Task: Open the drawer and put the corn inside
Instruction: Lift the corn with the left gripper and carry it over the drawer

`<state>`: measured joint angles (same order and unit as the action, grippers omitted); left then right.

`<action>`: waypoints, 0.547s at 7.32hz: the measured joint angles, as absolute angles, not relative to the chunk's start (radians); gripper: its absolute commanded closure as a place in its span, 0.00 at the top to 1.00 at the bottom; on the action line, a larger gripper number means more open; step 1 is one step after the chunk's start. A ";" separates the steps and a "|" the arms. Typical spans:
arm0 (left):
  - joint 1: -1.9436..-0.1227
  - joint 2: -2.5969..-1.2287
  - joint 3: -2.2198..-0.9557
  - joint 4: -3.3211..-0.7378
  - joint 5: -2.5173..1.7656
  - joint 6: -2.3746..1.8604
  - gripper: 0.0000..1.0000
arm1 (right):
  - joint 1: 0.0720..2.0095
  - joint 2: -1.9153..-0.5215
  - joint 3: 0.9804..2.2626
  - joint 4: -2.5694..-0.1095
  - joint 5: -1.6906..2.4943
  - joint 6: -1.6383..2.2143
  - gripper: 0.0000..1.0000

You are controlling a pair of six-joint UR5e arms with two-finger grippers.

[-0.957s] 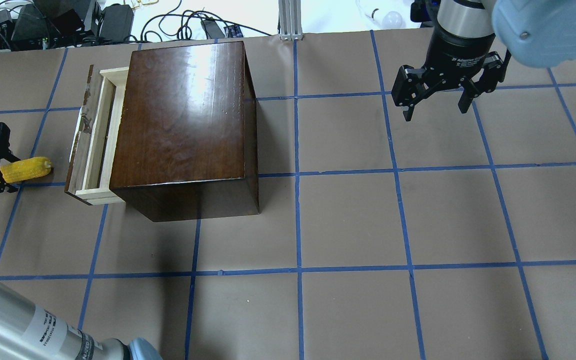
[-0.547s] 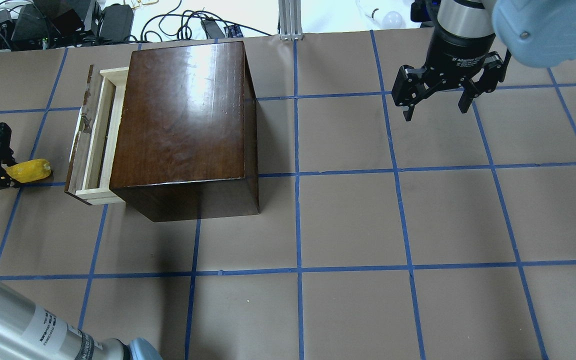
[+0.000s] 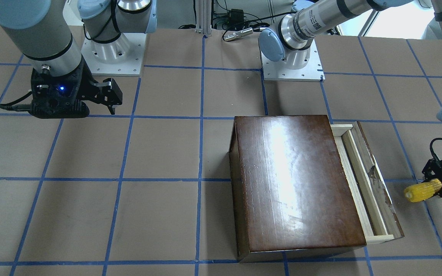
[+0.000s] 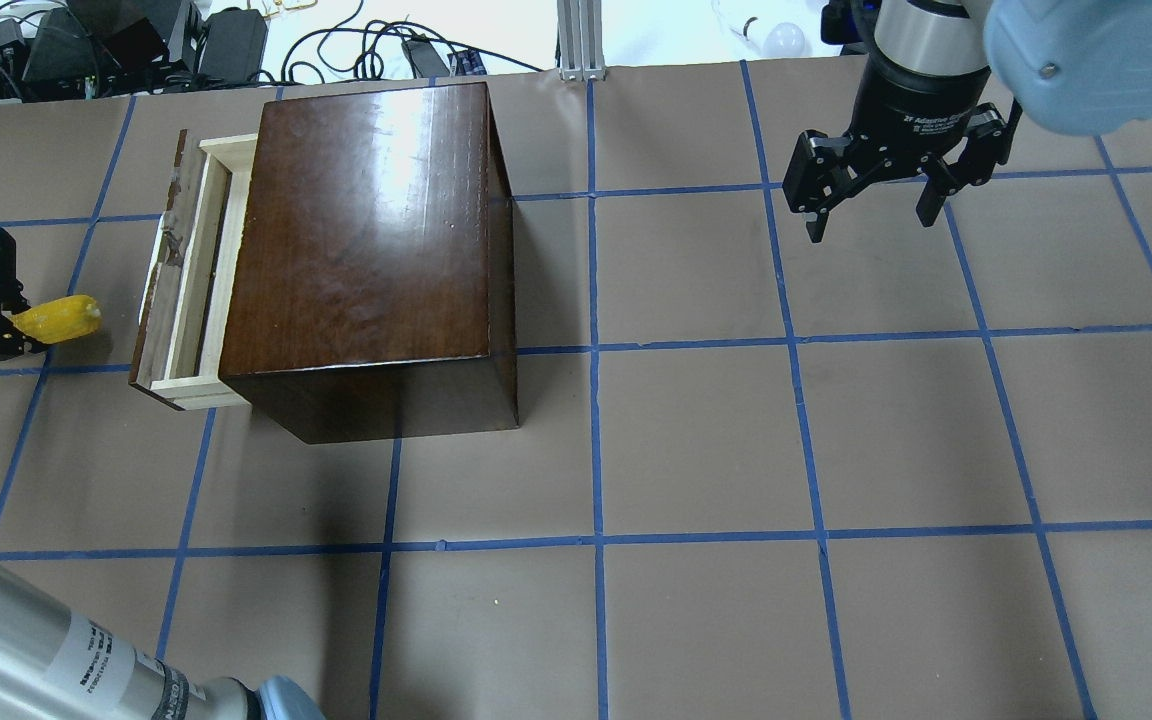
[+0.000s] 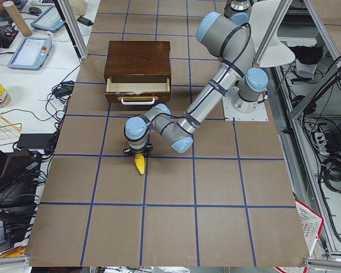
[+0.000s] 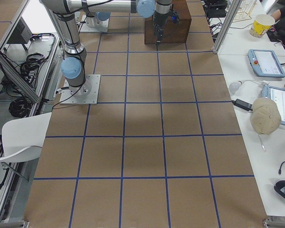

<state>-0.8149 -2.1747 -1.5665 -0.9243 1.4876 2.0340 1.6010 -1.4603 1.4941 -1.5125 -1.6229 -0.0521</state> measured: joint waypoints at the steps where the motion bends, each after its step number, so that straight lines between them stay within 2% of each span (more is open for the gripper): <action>1: -0.816 -2.154 -1.562 -0.926 1.485 2.015 0.00 | 1.601 -1.460 1.494 -1.512 -1.623 -0.052 1.00; 4: -0.837 -2.049 -1.554 -0.972 1.483 1.869 0.00 | 1.600 -1.460 1.494 -1.513 -1.623 -0.052 1.00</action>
<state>-0.8375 -2.0490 -1.5539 -0.9715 1.4830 1.8686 1.6005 -1.4604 1.4941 -1.5125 -1.6229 -0.0522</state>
